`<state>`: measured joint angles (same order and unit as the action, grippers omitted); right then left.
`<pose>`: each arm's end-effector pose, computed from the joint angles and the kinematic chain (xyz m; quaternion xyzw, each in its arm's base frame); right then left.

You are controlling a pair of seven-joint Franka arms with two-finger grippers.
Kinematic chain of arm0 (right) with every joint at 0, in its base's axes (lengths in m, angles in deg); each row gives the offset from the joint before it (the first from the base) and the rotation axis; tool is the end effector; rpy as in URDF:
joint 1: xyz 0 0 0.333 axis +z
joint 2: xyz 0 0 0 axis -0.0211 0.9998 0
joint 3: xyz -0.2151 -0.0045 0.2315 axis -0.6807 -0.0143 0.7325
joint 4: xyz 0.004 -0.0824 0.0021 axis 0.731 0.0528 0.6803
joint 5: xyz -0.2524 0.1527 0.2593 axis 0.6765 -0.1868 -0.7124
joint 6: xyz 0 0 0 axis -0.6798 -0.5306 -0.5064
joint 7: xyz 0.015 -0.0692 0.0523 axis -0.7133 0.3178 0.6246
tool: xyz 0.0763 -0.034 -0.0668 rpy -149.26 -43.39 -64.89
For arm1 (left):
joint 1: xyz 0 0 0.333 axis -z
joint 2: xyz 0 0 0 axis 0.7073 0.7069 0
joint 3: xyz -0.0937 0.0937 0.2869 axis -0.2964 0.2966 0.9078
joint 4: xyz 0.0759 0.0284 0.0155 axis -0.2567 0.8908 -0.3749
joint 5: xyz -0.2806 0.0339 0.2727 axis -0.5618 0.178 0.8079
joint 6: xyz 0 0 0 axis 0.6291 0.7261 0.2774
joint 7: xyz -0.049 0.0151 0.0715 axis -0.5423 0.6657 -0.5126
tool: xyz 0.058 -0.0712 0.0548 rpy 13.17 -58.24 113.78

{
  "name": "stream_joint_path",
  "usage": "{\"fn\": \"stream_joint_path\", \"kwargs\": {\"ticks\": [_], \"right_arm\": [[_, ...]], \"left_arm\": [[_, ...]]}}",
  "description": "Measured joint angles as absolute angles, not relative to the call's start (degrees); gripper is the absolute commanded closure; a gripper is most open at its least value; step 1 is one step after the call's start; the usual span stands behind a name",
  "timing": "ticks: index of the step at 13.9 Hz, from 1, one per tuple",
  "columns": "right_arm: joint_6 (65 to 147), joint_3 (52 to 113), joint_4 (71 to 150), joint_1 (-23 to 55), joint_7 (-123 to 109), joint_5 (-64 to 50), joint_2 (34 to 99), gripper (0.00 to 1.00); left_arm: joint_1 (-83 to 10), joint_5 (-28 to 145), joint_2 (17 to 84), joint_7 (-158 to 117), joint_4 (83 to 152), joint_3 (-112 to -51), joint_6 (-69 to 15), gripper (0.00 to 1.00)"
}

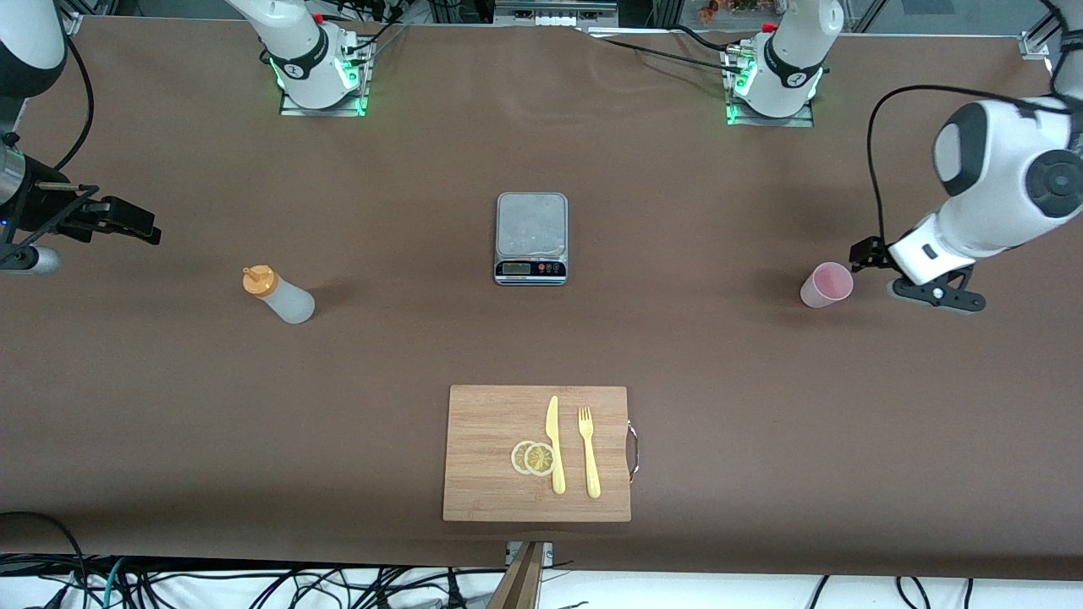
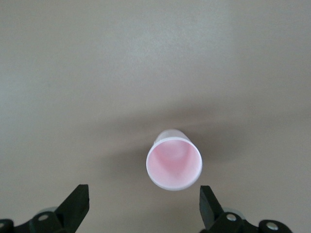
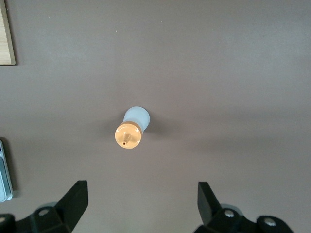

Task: Add sauce to pink cup with both arms
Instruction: 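Move the left gripper down to the pink cup and grasp it, then carry the pink cup with the left gripper onto the scale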

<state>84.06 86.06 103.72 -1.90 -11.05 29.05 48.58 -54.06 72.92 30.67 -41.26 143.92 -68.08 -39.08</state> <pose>0.5840 -0.0237 0.5556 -0.9992 0.0137 0.0386 0.0045 0.5341 0.0433 0.3306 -0.9921 0.1173 0.0354 0.0259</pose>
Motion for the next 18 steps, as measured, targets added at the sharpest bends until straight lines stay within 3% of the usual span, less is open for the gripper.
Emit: {"fn": "stream_joint_path", "kwargs": {"ticks": [3, 7, 8, 9, 11, 12, 13, 18], "right_arm": [[84.06, 86.04, 103.72, -1.93, -11.05, 29.05, 48.58, 0.0], [84.06, 86.03, 103.72, -1.94, -11.05, 29.05, 48.58, 0.0], [84.06, 86.03, 103.72, -1.94, -11.05, 29.05, 48.58, 0.0], [84.06, 86.03, 103.72, -1.94, -11.05, 29.05, 48.58, 0.0], [84.06, 86.03, 103.72, -1.94, -11.05, 29.05, 48.58, 0.0], [84.06, 86.03, 103.72, -1.95, -11.05, 29.05, 48.59, 0.0], [84.06, 86.03, 103.72, -1.95, -11.05, 29.05, 48.58, 0.0], [84.06, 86.03, 103.72, -1.96, -11.05, 29.05, 48.59, 0.0]], "left_arm": [[-55.01, 73.23, 32.43, -41.79, 150.88, -68.05, -48.72, 0.0], [-55.78, 74.76, 35.27, -42.67, 151.87, -68.05, -53.58, 0.01], [-56.26, 74.85, 35.93, -42.92, 151.87, -68.05, -54.54, 0.05], [-56.69, 74.89, 36.58, -43.13, 151.88, -68.04, -55.34, 0.19], [-57.09, 74.93, 37.71, -43.31, 151.88, -68.04, -56.15, 0.74], [-57.09, 74.94, 38.06, -43.32, 151.89, -68.06, -55.99, 0.9], [-57.09, 74.94, 38.31, -43.33, 151.89, -68.09, -55.37, 1.0], [-57.09, 74.94, 38.45, -43.39, 151.61, -68.28, -53.93, 1.0]]}}
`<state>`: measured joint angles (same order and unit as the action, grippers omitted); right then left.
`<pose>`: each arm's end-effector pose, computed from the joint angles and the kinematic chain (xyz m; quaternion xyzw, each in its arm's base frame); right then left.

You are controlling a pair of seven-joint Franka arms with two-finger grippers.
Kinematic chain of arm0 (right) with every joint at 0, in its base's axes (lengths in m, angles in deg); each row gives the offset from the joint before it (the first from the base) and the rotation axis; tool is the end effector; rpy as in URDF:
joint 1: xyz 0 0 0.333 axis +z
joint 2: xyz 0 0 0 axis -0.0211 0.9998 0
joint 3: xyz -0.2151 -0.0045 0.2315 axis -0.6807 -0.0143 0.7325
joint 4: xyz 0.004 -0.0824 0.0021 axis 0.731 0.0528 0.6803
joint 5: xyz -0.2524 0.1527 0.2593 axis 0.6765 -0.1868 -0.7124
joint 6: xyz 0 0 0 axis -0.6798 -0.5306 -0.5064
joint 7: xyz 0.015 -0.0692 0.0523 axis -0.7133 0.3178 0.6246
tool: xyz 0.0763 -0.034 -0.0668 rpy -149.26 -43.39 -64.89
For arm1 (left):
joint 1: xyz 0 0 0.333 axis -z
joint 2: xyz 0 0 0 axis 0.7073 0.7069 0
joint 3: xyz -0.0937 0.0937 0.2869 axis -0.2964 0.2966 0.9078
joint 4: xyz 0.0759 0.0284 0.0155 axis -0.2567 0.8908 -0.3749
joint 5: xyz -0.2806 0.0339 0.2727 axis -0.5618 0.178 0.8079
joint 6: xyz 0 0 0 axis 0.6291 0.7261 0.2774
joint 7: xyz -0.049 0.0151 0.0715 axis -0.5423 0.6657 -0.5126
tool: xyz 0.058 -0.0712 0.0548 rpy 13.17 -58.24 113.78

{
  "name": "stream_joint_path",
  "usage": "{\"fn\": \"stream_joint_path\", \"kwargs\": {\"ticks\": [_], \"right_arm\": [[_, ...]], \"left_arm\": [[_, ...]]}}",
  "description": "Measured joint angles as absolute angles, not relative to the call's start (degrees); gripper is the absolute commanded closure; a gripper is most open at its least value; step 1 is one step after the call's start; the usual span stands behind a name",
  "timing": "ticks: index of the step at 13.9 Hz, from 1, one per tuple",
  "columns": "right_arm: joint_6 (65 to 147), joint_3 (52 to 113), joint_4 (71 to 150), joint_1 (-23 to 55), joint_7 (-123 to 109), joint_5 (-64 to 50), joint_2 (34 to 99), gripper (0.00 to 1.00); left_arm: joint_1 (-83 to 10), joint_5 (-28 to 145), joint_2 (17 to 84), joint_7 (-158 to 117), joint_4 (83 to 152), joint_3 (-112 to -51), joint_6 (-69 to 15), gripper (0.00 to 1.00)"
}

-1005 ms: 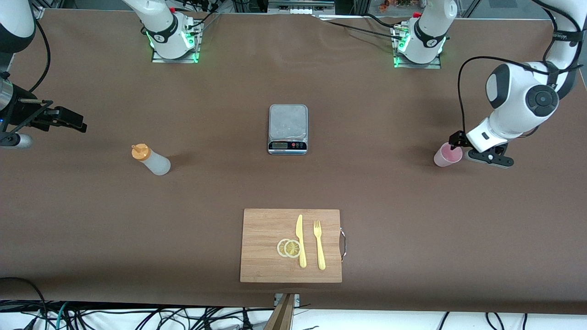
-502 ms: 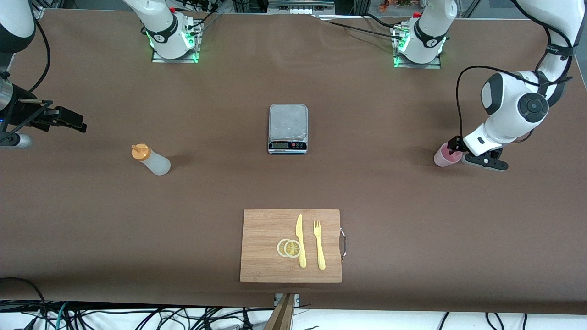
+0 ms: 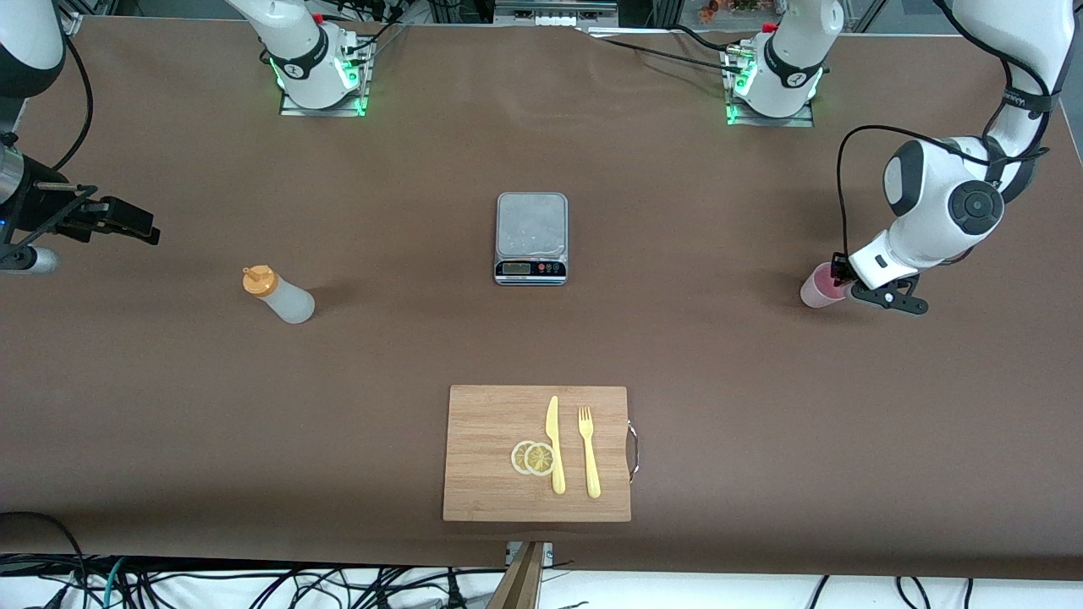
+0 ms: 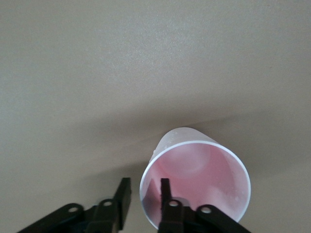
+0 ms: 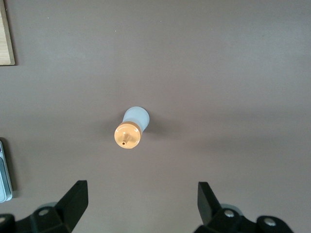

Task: Add sauce to pink cup with both arms
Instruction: 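Carry the pink cup with the left gripper onto the scale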

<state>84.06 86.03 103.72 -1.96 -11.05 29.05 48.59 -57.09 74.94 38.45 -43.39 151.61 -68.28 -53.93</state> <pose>0.5840 -0.0246 0.5555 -0.9991 0.0144 0.0387 0.0045 0.5065 0.0618 0.2280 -0.9901 0.1331 0.0401 0.0184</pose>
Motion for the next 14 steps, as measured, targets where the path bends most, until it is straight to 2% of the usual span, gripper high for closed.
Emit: {"fn": "stream_joint_path", "kwargs": {"ticks": [4, 7, 11, 14], "right_arm": [[84.07, 85.99, 103.72, -1.98, -11.05, 29.05, 48.61, 0.0], [84.07, 85.96, 103.72, -1.98, -11.05, 29.06, 48.75, 0.0], [84.09, 85.93, 103.72, -1.99, -11.05, 29.06, 48.92, 0.0], [84.1, 85.9, 103.71, -1.99, -11.05, 29.06, 48.98, 0.0]], "left_arm": [[-56.98, 74.94, 37.84, -43.43, 150.22, -69.06, -51.05, 1.0], [-57.0, 74.94, 36.99, -43.42, 146.14, -71.23, -43.41, 1.0], [-56.95, 71.46, 35.36, -41.41, 133.74, -77.67, -24.9, 1.0], [-56.85, 68.44, 35.13, -35.01, 129.2, -84.98, -21.03, 1.0]]}}
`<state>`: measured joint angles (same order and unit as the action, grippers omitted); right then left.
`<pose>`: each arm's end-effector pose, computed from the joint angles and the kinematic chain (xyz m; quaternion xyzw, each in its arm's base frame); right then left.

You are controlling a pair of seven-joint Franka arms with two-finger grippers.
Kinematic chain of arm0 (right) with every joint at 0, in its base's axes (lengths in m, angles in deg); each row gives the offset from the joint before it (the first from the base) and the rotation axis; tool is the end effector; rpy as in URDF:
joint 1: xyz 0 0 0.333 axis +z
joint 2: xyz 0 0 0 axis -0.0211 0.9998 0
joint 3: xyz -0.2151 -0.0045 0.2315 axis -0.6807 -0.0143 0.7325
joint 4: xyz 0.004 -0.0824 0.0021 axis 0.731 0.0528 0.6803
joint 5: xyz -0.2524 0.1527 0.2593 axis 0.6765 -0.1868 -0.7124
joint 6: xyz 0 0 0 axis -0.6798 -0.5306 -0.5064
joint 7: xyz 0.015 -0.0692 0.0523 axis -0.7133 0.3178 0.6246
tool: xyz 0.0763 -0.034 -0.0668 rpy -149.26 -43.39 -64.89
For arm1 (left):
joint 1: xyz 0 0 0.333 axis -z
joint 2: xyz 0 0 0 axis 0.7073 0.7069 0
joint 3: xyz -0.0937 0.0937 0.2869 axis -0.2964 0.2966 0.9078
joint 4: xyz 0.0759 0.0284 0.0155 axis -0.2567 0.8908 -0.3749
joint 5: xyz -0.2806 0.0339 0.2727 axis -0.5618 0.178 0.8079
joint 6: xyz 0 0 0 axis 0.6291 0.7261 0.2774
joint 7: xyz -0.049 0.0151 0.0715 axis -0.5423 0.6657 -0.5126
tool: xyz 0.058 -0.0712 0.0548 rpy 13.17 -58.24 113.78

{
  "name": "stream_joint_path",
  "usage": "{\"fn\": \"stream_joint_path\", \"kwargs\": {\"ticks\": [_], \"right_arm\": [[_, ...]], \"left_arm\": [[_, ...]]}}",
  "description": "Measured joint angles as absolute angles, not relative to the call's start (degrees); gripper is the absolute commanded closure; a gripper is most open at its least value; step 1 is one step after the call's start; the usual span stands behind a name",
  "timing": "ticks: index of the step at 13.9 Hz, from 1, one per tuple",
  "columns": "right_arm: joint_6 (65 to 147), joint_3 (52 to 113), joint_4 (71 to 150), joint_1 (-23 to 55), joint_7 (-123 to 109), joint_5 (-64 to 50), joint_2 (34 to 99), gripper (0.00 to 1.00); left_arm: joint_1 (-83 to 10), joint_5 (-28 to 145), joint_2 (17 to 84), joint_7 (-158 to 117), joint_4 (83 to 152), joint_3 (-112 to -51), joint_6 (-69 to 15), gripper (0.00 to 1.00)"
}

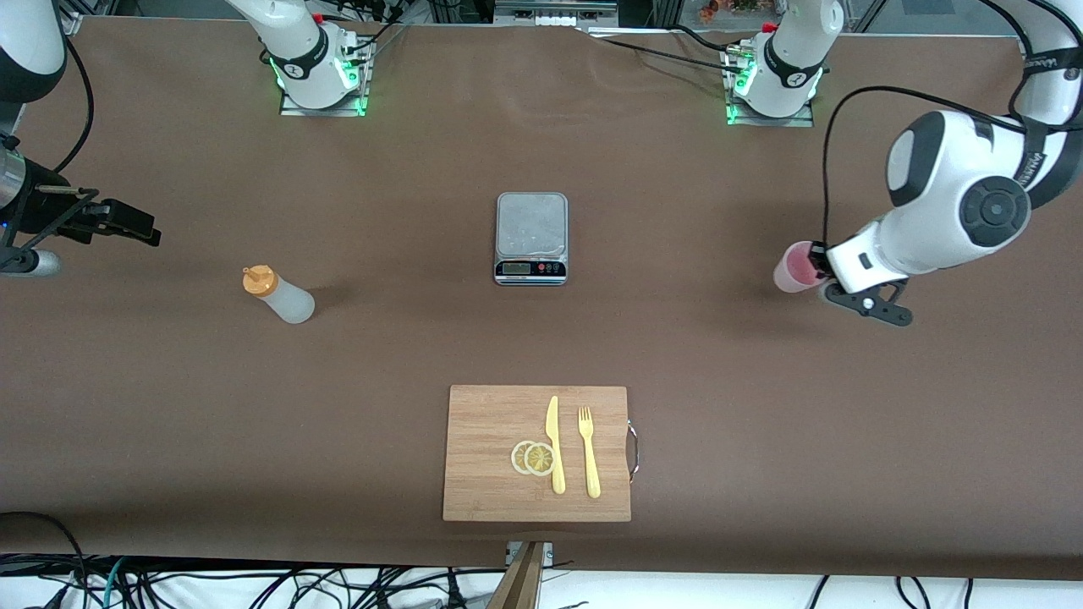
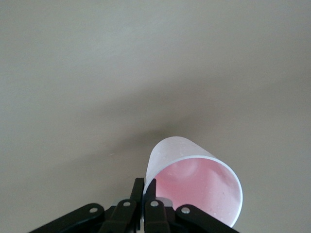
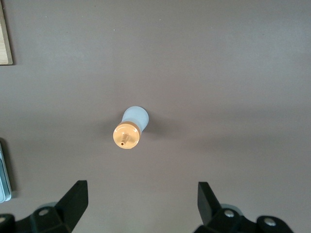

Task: Add sauce to pink cup with both arms
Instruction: 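Carry the pink cup with the left gripper onto the scale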

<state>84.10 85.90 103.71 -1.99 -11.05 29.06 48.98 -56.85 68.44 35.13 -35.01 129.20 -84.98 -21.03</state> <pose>0.5855 -0.0262 0.5517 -0.9990 0.0158 0.0417 0.0043 0.5652 -0.0899 0.3813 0.9827 -0.1584 -0.0928 0.0251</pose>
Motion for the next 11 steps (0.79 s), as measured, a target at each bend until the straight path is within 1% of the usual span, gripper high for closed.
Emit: {"fn": "stream_joint_path", "kwargs": {"ticks": [3, 4, 8, 11], "right_arm": [[84.11, 85.85, 103.7, -2.0, -11.05, 29.07, 49.0, 0.0], [84.12, 85.84, 103.69, -2.01, -11.05, 29.07, 49.01, 0.0], [84.13, 85.82, 103.68, -2.02, -11.05, 29.07, 49.07, 0.0], [84.12, 85.77, 103.68, -2.65, -11.05, 29.09, 49.15, 0.0]], "left_arm": [[-55.9, 66.15, 36.14, -22.26, 127.54, -93.37, -20.93, 1.0], [-54.56, 65.58, 37.23, -17.3, 126.32, -95.27, -20.94, 1.0], [-44.01, 65.23, 43.58, 1.93, 120.38, -96.5, -21.72, 1.0], [-36.37, 65.23, 48.46, 13.06, 118.98, -96.49, -27.88, 1.0]]}}
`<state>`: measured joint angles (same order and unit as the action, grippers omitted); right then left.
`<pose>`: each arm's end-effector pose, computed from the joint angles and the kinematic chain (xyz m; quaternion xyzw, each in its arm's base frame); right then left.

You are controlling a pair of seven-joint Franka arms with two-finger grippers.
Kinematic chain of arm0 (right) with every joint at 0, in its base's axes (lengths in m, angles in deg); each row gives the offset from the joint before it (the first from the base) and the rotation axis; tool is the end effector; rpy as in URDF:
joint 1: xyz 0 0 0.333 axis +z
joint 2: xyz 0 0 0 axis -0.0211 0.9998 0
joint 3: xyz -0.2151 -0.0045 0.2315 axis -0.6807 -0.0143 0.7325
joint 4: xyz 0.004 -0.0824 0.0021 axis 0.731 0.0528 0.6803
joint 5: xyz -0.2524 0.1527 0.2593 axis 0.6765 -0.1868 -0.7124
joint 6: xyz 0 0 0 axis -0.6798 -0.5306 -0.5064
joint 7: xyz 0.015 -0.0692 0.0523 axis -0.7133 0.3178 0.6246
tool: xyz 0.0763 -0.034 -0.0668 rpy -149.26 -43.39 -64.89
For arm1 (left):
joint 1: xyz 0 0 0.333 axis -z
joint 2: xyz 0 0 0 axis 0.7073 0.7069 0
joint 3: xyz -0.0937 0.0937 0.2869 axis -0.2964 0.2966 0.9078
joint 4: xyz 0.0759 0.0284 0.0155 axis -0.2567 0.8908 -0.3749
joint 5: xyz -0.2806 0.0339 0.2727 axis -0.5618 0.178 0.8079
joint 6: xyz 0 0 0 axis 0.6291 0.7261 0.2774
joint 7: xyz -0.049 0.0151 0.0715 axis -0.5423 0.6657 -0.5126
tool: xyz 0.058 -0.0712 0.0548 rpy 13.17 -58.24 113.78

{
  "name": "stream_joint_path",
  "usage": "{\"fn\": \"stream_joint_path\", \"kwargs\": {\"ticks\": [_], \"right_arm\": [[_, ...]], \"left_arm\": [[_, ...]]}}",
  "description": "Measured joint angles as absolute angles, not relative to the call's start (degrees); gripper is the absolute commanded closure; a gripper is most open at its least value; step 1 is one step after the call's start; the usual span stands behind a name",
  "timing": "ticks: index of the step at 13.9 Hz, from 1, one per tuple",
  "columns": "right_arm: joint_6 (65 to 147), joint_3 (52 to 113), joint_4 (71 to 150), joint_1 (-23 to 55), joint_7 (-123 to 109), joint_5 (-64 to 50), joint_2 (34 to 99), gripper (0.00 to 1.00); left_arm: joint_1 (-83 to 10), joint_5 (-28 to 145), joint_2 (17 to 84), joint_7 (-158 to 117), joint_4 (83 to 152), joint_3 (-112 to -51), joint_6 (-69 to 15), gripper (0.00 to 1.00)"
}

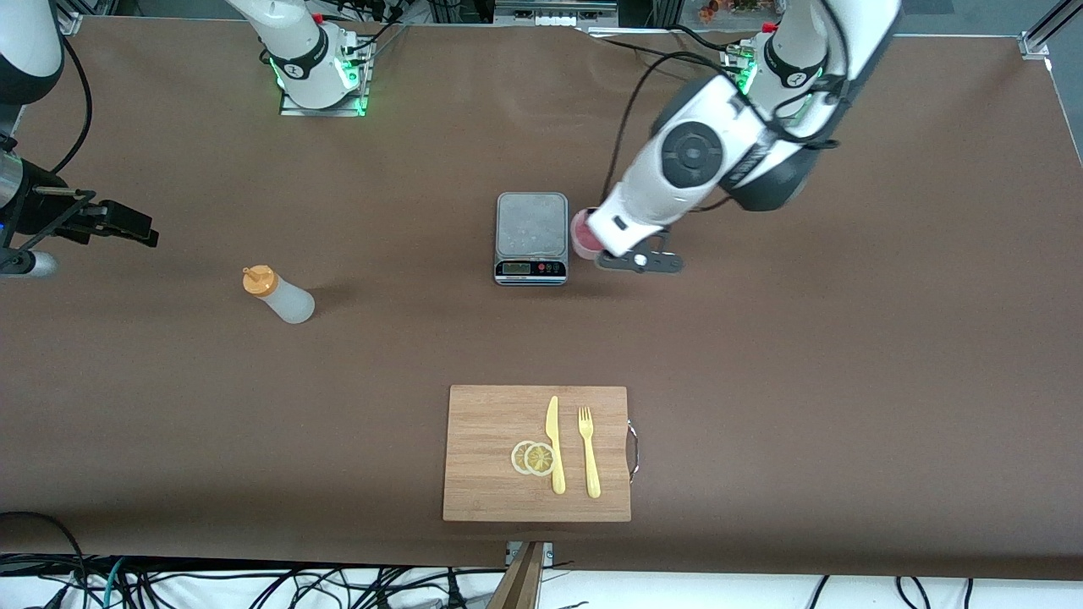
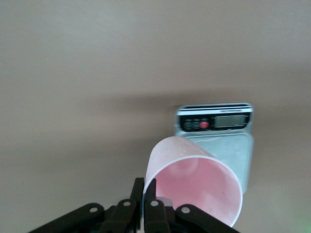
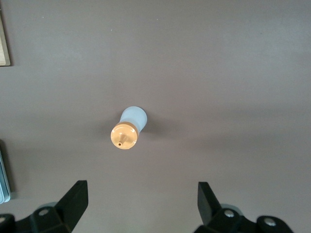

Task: Add sauce to pink cup with both arms
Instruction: 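Carry the pink cup with the left gripper onto the scale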

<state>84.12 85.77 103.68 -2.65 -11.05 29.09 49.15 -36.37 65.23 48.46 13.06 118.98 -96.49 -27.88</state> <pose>0.5859 -0.0343 0.5502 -0.9988 0.0227 0.0427 0.0042 0.4937 -0.4027 0.3582 0.9910 0.0099 -0.1100 0.0751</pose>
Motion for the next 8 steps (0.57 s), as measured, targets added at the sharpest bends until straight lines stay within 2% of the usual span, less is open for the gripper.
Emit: {"fn": "stream_joint_path", "kwargs": {"ticks": [4, 8], "right_arm": [[84.09, 85.75, 103.69, -3.15, -11.05, 29.09, 50.14, 0.0], [84.09, 85.59, 103.69, -3.41, -11.6, 29.11, 51.34, 0.0]], "left_arm": [[-28.14, 65.81, 53.95, 22.34, 119.0, -96.27, -33.75, 1.0], [-25.25, 73.04, 57.27, 28.36, 118.97, -96.22, -35.35, 1.0]]}}
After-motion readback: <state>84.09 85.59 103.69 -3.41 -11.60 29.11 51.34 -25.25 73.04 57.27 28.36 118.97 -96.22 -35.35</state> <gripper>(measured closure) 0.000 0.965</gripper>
